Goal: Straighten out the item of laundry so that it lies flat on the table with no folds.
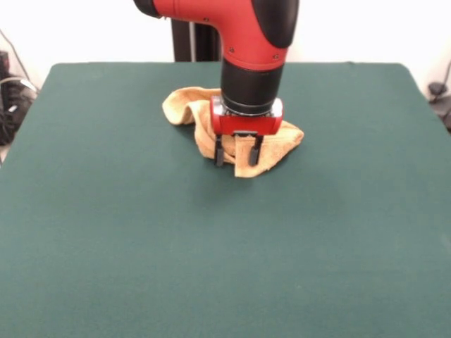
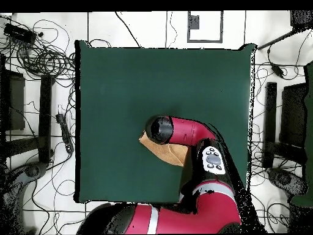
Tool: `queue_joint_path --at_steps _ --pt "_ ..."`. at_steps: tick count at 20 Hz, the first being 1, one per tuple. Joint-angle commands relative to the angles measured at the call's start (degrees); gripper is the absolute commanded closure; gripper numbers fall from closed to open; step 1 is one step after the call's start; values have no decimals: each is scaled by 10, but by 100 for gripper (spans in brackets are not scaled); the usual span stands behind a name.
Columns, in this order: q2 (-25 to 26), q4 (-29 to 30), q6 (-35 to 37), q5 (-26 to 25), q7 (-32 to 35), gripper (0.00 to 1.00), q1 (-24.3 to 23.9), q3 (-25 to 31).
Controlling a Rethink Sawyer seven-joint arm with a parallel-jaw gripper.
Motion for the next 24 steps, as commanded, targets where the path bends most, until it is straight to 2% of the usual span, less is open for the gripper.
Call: queue_joint_path --at_steps 1,2,3,24 --pt "44 12 -1 1 83 0 14 33" --pt "44 11 -3 2 93 0 20 25" --pt "43 11 0 3 94 100 21 23" --pt "38 12 20 3 81 100 15 31"
